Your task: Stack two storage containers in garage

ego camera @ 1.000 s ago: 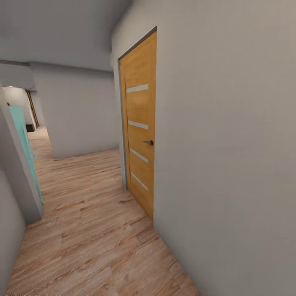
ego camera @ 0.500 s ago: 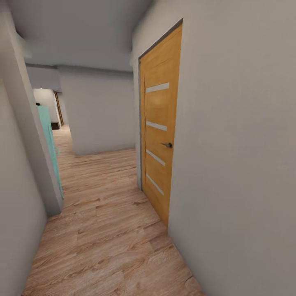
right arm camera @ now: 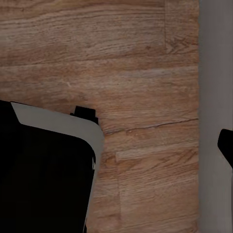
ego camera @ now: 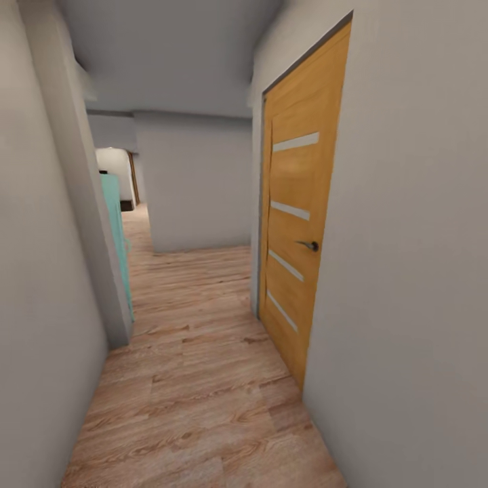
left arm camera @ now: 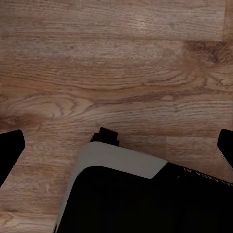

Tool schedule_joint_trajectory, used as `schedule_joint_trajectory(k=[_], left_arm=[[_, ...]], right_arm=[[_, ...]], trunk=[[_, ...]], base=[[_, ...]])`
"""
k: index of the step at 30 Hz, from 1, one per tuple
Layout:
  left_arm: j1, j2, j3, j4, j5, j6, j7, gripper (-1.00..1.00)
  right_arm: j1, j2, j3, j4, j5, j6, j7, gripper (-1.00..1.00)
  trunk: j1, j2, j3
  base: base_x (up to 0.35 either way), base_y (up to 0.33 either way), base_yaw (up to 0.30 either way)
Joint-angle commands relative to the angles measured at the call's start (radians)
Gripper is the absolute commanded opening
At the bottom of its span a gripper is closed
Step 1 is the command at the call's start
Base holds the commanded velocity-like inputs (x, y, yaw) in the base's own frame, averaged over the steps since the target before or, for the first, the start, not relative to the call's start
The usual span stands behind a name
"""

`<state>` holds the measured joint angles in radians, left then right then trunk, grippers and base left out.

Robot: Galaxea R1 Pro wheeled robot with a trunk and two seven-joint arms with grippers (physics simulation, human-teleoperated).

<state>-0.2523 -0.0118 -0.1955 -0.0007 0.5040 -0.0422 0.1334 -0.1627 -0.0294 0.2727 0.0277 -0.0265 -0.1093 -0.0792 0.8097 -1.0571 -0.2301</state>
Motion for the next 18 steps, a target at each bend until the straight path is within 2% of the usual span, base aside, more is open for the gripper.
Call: schedule_joint_trajectory(k=[1,18], left_arm=[[-0.001,0.000,-0.008,0.001,0.009,-0.003,0.003,1.00],[-0.001,0.000,-0.008,0.001,0.008,-0.002,0.003,1.00]], right_arm=[[-0.001,0.000,0.006,0.003,-0.003,-0.006,-0.002,1.00],[-0.001,0.000,0.006,0.003,-0.003,-0.006,-0.002,1.00]], trunk=[[0.001,-0.001,-0.001],[0.001,-0.001,-0.001]], base=[[0.194,0.000,0.269],[0.198,0.000,0.269]])
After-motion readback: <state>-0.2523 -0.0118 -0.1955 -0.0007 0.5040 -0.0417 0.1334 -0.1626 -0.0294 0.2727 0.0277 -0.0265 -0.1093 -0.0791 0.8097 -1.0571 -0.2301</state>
